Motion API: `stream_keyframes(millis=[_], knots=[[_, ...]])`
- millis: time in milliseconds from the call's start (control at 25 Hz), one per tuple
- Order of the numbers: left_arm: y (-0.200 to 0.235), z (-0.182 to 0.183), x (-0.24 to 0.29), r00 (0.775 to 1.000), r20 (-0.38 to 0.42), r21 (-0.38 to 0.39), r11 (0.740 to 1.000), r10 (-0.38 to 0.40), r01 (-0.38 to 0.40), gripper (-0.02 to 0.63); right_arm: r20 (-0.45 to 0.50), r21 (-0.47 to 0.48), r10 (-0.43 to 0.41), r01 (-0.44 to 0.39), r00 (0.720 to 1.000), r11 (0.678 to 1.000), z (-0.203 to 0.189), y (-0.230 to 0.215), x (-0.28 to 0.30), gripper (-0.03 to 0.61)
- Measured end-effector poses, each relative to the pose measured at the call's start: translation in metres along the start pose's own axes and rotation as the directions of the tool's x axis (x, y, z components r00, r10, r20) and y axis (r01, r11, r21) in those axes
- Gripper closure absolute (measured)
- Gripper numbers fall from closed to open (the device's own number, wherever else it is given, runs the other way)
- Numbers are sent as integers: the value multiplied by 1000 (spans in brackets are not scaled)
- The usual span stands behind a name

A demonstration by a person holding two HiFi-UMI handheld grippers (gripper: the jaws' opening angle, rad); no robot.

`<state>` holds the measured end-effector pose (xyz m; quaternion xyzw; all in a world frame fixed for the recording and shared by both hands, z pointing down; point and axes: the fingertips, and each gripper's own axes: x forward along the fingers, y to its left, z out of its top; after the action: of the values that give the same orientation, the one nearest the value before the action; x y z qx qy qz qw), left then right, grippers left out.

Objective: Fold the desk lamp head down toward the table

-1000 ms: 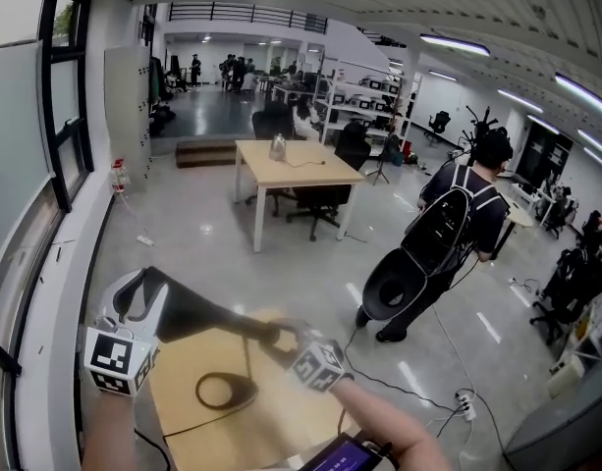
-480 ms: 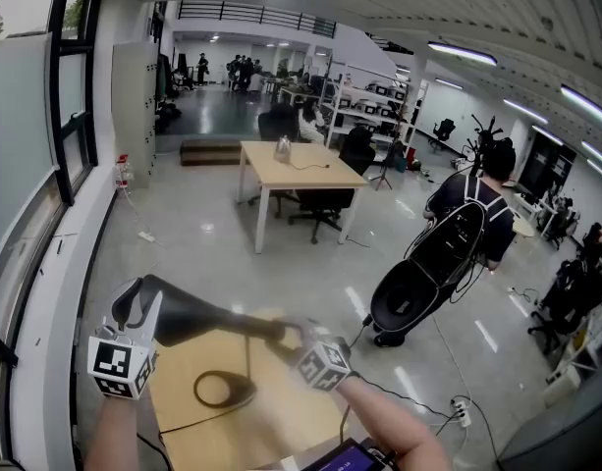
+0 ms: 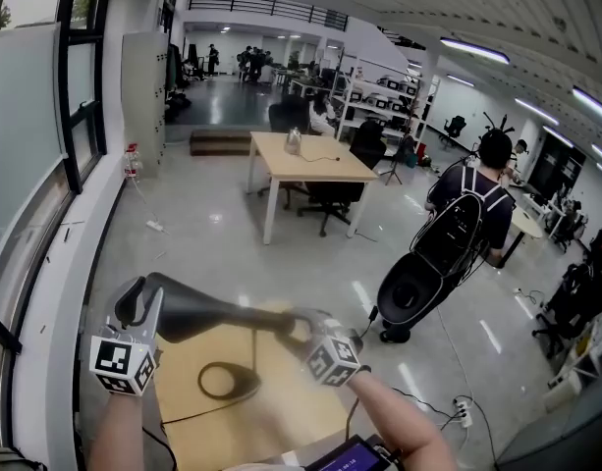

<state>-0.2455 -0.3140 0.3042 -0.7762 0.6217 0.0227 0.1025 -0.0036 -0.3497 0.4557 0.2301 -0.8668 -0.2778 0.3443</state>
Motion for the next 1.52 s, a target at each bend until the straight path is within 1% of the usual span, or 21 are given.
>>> stream_keyframes(millis=[800,1280,1520], knots=[[9,-46,-15,997,-34,-109,991,75,-78,483,-34,-140,11,-16,999,990,6,-6,-12,369],[9,-73,-19,995,-47,-174,980,90,-97,482,-75,-239,9,-26,997,971,8,-15,-20,368],[9,-83,-20,995,-56,-192,977,86,-95,482,-92,-261,10,-34,996,965,8,-15,-21,368]])
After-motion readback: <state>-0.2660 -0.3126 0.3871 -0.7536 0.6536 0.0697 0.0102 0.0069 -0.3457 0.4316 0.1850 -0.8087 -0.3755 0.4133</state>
